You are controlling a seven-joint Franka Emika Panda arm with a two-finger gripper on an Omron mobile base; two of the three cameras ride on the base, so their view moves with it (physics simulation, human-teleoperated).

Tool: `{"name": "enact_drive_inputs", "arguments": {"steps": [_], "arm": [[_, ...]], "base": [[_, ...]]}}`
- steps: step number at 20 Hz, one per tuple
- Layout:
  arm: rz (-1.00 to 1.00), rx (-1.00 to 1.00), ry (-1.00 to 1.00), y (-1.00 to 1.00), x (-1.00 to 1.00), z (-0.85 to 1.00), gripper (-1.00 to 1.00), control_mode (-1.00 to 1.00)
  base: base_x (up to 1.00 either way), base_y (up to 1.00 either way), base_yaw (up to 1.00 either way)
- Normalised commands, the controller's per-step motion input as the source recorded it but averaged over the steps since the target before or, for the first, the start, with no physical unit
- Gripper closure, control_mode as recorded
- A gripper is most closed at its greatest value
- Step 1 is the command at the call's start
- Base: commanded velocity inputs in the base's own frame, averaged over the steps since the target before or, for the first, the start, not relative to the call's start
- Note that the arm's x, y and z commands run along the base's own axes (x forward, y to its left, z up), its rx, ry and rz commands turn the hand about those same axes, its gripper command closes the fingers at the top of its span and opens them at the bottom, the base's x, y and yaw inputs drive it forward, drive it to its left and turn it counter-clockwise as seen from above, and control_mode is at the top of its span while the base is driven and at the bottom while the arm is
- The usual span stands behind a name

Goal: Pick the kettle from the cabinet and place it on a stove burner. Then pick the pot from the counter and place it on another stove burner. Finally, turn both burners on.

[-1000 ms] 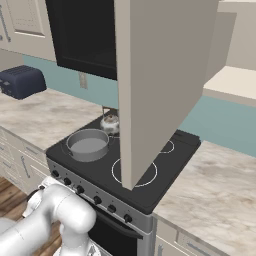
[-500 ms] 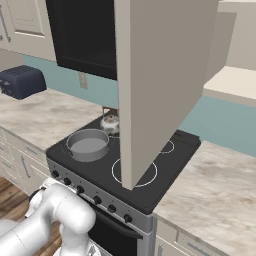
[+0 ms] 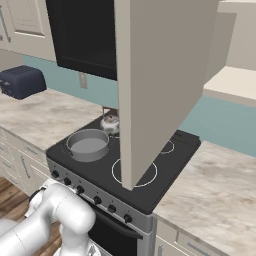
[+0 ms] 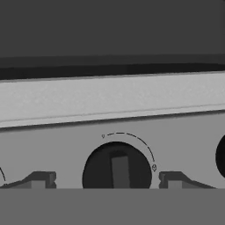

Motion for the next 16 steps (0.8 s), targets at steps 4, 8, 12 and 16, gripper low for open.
{"name": "enact_drive_inputs", "arguments": {"steps": [4, 8, 12, 16], "arm": [[0.02, 0.0, 0.03, 0.05, 0.23, -0.16, 1.0, -1.0], [0.01, 0.0, 0.02, 0.03, 0.17, -0.06, 1.0, -1.0], [0.0, -0.03, 0.0, 0.1, 0.09, 0.01, 1.0, -1.0], [0.0, -0.07, 0.03, 0.22, 0.16, 0.02, 1.0, -1.0]], "base": [[0.0, 0.0, 0.0], [0.0, 0.0, 0.0], [0.0, 0.0, 0.0], [0.0, 0.0, 0.0]]}}
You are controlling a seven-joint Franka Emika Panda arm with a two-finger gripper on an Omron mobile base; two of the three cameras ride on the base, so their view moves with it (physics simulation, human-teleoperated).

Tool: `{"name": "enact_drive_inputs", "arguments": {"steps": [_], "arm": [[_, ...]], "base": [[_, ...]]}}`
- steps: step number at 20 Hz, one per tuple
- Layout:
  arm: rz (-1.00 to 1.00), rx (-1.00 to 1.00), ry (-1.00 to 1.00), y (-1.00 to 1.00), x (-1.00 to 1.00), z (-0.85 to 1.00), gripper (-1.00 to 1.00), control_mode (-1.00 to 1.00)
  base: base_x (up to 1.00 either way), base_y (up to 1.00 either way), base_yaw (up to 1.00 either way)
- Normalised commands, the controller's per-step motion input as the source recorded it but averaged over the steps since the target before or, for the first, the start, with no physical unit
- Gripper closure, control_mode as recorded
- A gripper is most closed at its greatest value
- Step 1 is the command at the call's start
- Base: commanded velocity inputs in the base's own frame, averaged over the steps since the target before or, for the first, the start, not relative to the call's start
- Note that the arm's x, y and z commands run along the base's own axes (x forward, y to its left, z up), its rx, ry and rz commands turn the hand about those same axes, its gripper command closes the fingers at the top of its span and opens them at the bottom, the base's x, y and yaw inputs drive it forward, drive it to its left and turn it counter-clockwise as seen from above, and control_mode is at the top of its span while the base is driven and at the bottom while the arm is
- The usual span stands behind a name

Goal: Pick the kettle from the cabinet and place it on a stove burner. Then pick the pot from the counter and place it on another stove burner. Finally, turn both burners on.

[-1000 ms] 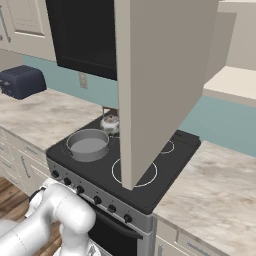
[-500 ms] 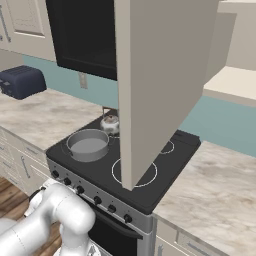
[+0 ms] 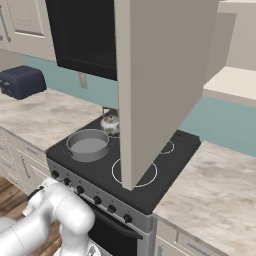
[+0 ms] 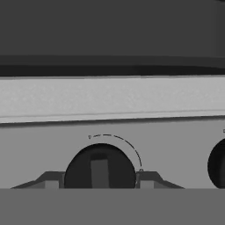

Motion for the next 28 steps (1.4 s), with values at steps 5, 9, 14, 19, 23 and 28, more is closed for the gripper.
{"name": "enact_drive_inputs", "arguments": {"steps": [5, 9, 14, 19, 23, 28], "arm": [[0.0, -0.07, 0.08, 0.17, 0.22, 0.05, 1.0, -1.0], [0.0, -0.08, 0.11, 0.14, 0.23, 0.07, 1.0, -1.0], [0.0, -0.13, 0.14, 0.07, 0.12, 0.07, 1.0, -1.0], [0.0, -0.18, 0.13, 0.06, 0.02, 0.01, 1.0, -1.0], [0.0, -0.26, 0.11, 0.02, 0.0, 0.0, 1.0, -1.0], [0.0, -0.26, 0.09, 0.0, 0.0, 0.0, 1.0, -1.0]], "base": [[0.0, 0.0, 0.0], [0.0, 0.0, 0.0], [0.0, 0.0, 0.0], [0.0, 0.0, 0.0], [0.0, 0.0, 0.0], [0.0, 0.0, 0.0]]}}
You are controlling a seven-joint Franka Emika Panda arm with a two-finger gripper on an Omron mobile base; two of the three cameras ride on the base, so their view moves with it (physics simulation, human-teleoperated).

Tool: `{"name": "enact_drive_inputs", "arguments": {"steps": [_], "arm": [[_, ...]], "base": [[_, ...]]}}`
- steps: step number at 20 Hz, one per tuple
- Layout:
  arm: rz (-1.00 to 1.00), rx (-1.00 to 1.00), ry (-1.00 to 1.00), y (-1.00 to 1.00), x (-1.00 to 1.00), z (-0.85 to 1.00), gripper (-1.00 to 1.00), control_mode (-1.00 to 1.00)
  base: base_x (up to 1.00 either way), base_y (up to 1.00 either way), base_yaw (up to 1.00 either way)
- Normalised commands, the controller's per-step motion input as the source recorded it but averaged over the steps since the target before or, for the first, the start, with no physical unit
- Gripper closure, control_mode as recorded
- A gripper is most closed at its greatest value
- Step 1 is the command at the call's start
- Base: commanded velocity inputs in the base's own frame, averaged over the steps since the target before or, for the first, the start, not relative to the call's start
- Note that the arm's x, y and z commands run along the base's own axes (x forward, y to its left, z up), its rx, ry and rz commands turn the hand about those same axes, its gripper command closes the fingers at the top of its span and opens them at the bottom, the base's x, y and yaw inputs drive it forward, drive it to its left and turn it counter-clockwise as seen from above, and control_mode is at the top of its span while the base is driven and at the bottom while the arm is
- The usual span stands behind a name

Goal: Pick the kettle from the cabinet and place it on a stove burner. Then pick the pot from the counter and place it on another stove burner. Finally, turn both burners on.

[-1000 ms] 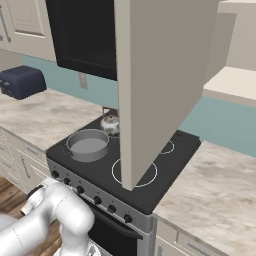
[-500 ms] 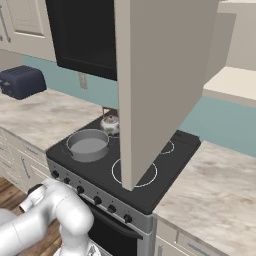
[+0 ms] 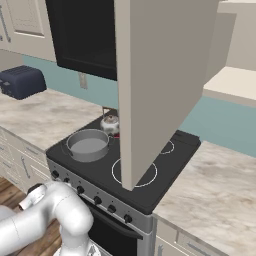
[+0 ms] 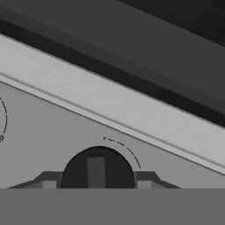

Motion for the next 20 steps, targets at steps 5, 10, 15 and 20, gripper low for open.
{"name": "enact_drive_inputs", "arguments": {"steps": [5, 10, 15, 20], "arm": [[0.0, -0.24, 0.07, 0.0, 0.0, 0.0, 1.0, -1.0], [0.0, -0.24, 0.05, 0.0, 0.0, 0.0, 1.0, -1.0], [0.0, -0.19, 0.06, 0.02, 0.0, 0.0, 1.0, -1.0], [0.0, -0.12, 0.07, 0.03, 0.0, 0.0, -1.0, -1.0]], "base": [[0.0, 0.0, 0.0], [0.0, 0.0, 0.0], [0.0, 0.0, 0.0], [0.0, 0.0, 0.0]]}}
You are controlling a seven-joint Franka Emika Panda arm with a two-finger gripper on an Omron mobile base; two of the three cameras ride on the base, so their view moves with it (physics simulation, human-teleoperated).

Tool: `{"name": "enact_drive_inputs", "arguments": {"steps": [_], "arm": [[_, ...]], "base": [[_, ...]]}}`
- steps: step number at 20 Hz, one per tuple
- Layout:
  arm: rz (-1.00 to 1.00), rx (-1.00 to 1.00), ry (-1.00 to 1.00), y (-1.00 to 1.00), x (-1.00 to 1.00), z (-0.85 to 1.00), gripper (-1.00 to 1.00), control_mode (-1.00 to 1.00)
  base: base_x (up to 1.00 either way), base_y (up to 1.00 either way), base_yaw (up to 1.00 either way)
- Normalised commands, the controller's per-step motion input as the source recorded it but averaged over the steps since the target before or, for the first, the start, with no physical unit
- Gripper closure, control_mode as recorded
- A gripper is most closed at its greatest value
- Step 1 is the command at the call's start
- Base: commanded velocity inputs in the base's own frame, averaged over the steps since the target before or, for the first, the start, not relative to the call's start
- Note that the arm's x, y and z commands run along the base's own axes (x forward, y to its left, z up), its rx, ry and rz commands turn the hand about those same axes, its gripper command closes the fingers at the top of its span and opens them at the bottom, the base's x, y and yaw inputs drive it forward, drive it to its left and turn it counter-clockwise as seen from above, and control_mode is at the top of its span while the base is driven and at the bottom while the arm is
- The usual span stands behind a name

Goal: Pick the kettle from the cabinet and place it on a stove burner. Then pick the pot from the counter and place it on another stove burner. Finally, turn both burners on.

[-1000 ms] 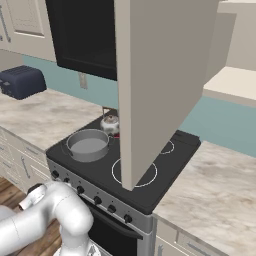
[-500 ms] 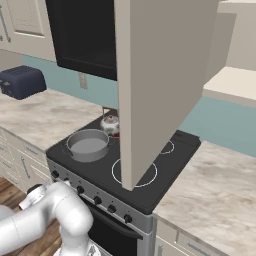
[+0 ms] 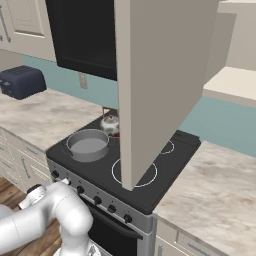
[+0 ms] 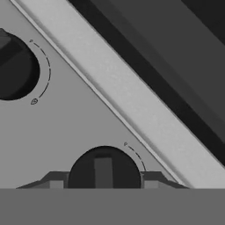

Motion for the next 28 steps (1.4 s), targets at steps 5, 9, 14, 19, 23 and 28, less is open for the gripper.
{"name": "enact_drive_inputs", "arguments": {"steps": [5, 9, 14, 19, 23, 28], "arm": [[0.0, -0.07, 0.02, 0.04, 0.0, 0.0, -1.0, -1.0], [0.0, -0.04, 0.0, 0.11, -0.14, 0.0, -1.0, -1.0], [0.0, -0.02, 0.0, 0.22, -0.33, 0.0, -1.0, -1.0], [0.0, -0.03, 0.0, 0.24, -0.37, 0.1, -1.0, -1.0], [0.0, -0.05, 0.0, 0.27, -0.34, 0.2, -1.0, -1.0], [0.0, -0.07, 0.0, 0.29, -0.31, 0.25, -1.0, -1.0]], "base": [[0.0, 0.0, 0.0], [0.0, 0.0, 0.0], [0.0, 0.0, 0.0], [0.0, 0.0, 0.0], [0.0, 0.0, 0.0], [0.0, 0.0, 0.0]]}}
